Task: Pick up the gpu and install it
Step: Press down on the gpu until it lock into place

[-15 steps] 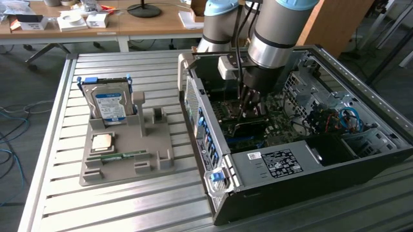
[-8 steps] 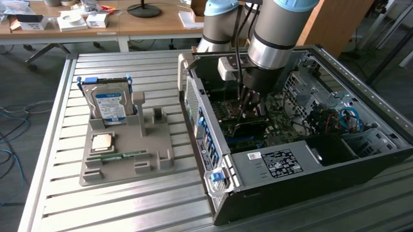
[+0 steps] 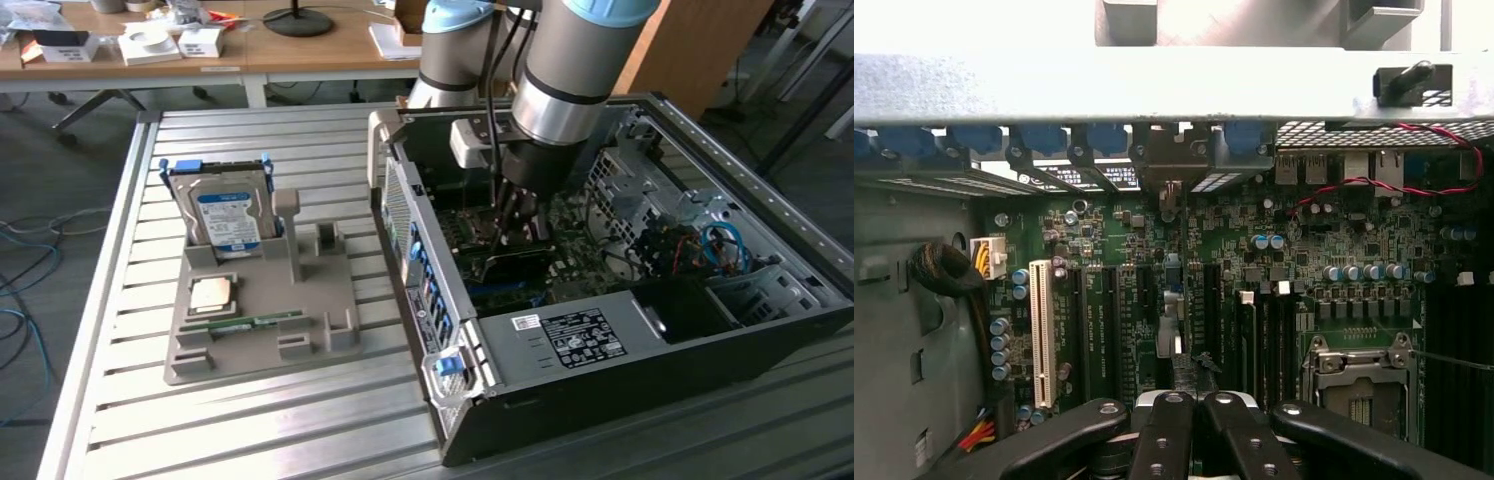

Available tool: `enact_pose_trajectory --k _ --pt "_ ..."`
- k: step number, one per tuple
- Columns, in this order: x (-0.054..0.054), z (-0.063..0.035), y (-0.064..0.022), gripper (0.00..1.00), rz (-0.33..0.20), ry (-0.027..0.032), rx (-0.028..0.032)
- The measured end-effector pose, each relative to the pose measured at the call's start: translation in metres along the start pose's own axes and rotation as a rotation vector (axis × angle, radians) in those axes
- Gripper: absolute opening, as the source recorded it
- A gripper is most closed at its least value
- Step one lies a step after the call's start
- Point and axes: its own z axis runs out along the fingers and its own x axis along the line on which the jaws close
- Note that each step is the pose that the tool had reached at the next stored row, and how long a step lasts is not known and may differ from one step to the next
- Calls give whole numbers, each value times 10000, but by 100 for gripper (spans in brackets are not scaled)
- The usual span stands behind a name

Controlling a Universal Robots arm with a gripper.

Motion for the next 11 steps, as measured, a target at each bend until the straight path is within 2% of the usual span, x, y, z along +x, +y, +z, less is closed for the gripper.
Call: enact_pose_trajectory --k 11 --pt "1 20 0 11 0 -1 1"
